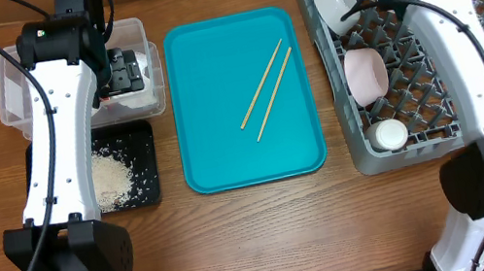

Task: Sort waste into correct bins and load items into the dishwasher
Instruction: 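Lift the white plate and stand it in the dish rack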

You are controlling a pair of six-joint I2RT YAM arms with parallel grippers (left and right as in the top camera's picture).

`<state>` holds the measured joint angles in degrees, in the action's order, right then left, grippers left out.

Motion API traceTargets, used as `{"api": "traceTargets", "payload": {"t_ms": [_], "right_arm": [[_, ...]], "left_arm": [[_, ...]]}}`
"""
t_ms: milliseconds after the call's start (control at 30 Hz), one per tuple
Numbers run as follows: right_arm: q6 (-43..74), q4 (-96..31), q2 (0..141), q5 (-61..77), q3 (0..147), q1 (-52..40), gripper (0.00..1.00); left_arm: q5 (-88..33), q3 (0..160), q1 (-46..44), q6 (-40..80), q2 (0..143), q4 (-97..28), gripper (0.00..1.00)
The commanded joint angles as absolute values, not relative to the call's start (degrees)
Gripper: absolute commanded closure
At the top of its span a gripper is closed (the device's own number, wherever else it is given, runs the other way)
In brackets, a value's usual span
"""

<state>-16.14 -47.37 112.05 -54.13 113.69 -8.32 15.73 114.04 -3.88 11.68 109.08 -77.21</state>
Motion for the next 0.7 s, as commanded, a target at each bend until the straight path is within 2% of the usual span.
{"api": "traceTargets", "payload": {"t_ms": [0,233,667], "right_arm": [[-21.71,-43.0,113.51,-53.95,111.2,-8.23,0.96],[-24.32,-34.89,115.55,-55.02,106.59,-7.01,0.96],[-24.03,-34.2,116.95,-54.46,106.02,-4.84,0.96]], "left_arm": [[16.49,115.24,-3.66,12.01,107.55,-77.32,0.0],[16.49,115.24,-3.66,12.01,107.55,-77.32,0.0],[16.49,115.24,-3.66,12.01,107.55,-77.32,0.0]]}}
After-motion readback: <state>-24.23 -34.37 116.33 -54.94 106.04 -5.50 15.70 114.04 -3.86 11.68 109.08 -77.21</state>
